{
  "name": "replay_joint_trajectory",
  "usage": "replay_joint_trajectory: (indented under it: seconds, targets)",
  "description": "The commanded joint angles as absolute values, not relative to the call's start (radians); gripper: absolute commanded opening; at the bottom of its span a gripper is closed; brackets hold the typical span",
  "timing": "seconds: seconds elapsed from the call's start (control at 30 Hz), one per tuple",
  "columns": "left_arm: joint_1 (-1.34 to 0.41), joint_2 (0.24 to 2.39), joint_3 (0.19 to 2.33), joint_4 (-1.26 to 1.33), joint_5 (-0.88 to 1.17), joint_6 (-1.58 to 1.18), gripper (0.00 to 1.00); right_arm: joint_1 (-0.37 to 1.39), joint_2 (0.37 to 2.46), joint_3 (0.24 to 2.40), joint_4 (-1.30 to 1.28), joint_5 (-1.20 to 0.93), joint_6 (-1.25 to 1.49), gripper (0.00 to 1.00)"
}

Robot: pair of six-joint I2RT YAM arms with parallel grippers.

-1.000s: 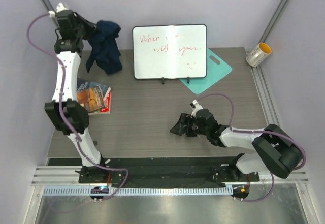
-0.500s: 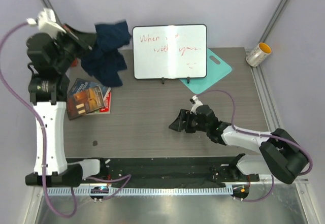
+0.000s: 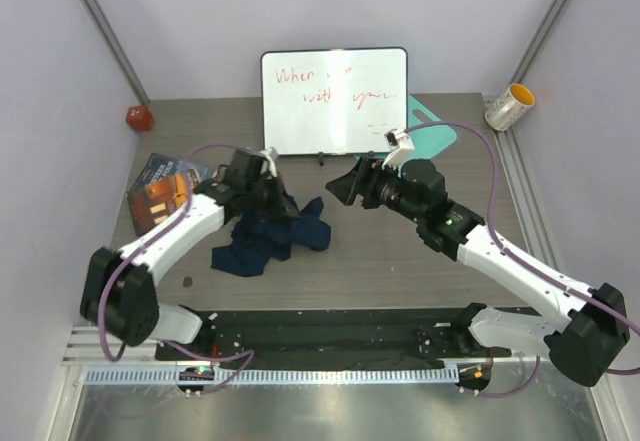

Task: Fold and stack the t-shirts

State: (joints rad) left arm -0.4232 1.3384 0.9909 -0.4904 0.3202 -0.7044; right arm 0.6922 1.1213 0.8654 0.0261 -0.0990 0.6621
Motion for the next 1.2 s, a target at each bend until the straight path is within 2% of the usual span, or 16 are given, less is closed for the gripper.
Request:
replay_joint_trajectory:
  seconds: [0.0, 0.1, 0.23, 0.3, 0.43, 0.47, 0.5, 0.57, 0.6, 0.7, 0.77, 0.83, 0.93, 1.17]
  targets:
    - [-0.595, 1.57, 1.052, -0.37, 0.263, -0.741, 0.0, 0.695, 1.088, 0.911, -0.084, -0.022, 0.615, 0.76]
    - [-0.774, 1.701, 1.143, -0.368, 0.239, -0.739, 0.0, 0.696, 1.065, 0.878, -0.103, -0.005, 0.618, 0.76]
    - [-0.874, 1.886, 1.247, -0.353, 0.232, -0.778, 0.0, 0.695, 0.987, 0.824, -0.136, 0.061, 0.617, 0.76]
    - [-0.894, 1.913, 1.244, -0.292, 0.265, -0.819, 0.01, 0.695, 0.962, 0.805, -0.169, 0.092, 0.604, 0.76]
    - [-0.911, 1.915, 1.188, -0.215, 0.301, -0.836, 0.2, 0.693, 0.908, 0.787, -0.213, 0.139, 0.584, 0.76]
    - [-0.911, 1.872, 1.171, -0.2, 0.266, -0.838, 0.25, 0.695, 0.89, 0.787, -0.222, 0.147, 0.586, 0.76]
    - [-0.911, 1.844, 1.151, -0.195, 0.246, -0.838, 0.39, 0.695, 0.881, 0.785, -0.239, 0.159, 0.584, 0.78]
    - [-0.91, 1.754, 1.099, -0.175, 0.221, -0.824, 0.5, 0.695, 0.855, 0.779, -0.248, 0.178, 0.584, 0.78]
    - [-0.91, 1.724, 1.085, -0.161, 0.238, -0.815, 0.61, 0.695, 0.847, 0.776, -0.253, 0.186, 0.587, 0.8]
    - [-0.91, 1.591, 1.062, -0.161, 0.247, -0.785, 0.64, 0.695, 0.833, 0.765, -0.259, 0.206, 0.592, 0.72]
    - [-0.908, 1.524, 1.068, -0.211, 0.207, -0.764, 0.68, 0.695, 0.834, 0.761, -0.259, 0.218, 0.594, 0.71]
    - [-0.905, 1.413, 1.077, -0.262, 0.085, -0.753, 0.73, 0.695, 0.851, 0.756, -0.262, 0.218, 0.597, 0.76]
    - [-0.879, 1.261, 1.059, -0.337, -0.053, -0.735, 0.78, 0.695, 0.885, 0.756, -0.265, 0.201, 0.61, 0.76]
    - [-0.738, 0.974, 0.917, -0.428, -0.169, -0.747, 0.82, 0.695, 1.029, 0.804, -0.255, 0.134, 0.615, 0.76]
